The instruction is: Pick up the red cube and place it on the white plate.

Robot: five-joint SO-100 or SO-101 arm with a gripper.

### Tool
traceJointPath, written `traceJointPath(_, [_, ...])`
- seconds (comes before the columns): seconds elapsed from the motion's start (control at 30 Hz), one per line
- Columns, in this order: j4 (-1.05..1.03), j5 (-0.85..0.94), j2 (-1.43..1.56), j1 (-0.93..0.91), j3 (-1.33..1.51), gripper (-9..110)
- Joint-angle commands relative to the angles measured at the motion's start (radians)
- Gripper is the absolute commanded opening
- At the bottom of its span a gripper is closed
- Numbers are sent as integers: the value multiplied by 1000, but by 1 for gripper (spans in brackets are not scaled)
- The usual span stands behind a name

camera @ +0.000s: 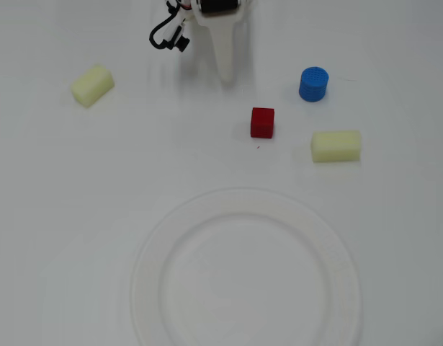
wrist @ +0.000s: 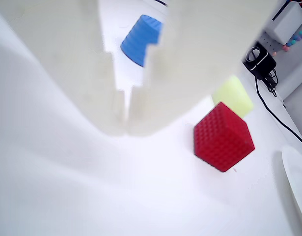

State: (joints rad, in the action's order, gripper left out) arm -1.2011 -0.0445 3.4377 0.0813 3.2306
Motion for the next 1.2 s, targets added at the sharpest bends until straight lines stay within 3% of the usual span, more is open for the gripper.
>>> traceJointPath(0.0, [28, 78, -31, -166, -152, 3])
traceJointPath(0.33, [95, 34, -341, -144, -345, 0])
traceJointPath(0.57, [86, 25, -614, 2, -531, 1])
traceJointPath(0.8, [91, 0, -752, 166, -684, 16])
traceJointPath(1.0, [106, -43, -923, 184, -778, 29])
traceJointPath(1.17, [156, -78, -1123, 178, -815, 33])
